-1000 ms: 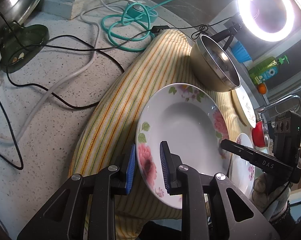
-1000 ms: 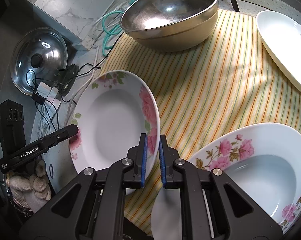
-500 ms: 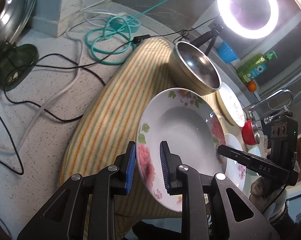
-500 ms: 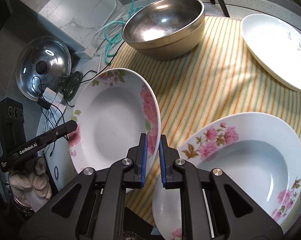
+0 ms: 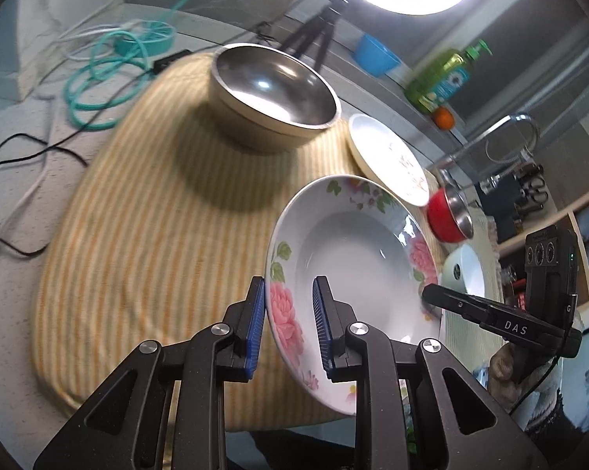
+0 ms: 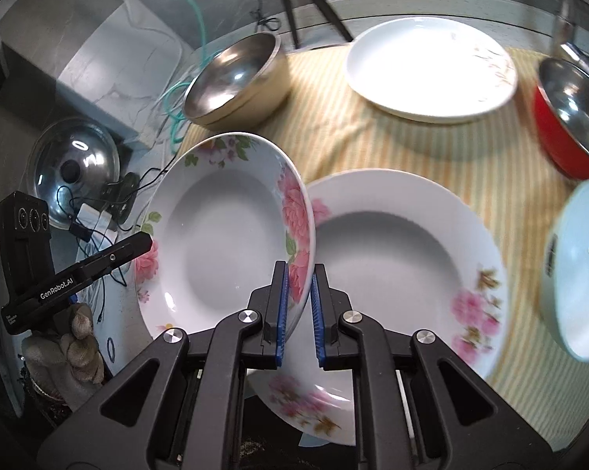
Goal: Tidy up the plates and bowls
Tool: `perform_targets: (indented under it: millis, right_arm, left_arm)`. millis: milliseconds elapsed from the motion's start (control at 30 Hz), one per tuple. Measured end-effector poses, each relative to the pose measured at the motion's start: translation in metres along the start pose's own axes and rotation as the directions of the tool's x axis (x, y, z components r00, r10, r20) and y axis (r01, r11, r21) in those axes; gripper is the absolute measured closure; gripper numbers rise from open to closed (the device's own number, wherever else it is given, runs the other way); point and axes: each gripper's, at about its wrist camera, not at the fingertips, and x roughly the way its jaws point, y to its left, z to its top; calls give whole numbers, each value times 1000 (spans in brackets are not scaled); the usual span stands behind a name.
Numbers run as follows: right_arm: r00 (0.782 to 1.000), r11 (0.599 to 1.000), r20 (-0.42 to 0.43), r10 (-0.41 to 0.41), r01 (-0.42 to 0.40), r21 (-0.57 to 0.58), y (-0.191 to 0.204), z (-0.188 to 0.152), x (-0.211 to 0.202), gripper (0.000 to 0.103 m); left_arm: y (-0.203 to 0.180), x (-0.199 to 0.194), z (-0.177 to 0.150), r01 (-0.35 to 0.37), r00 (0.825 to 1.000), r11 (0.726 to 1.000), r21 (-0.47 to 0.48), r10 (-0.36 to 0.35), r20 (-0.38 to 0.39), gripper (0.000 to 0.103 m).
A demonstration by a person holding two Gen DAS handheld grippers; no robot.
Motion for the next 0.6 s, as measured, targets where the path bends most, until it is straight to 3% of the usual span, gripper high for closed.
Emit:
perform_targets:
  millis: [300, 600]
  right_arm:
    - [998, 993, 11, -57, 55, 105, -49, -25, -22, 91]
    - [995, 986, 12, -94, 91, 140, -72, -36, -28, 91]
  left_arm:
    - [-42, 32, -10, 40, 996, 996, 81, -33, -81, 81]
    - [-58, 46, -17, 38, 992, 992, 123, -22, -127, 81]
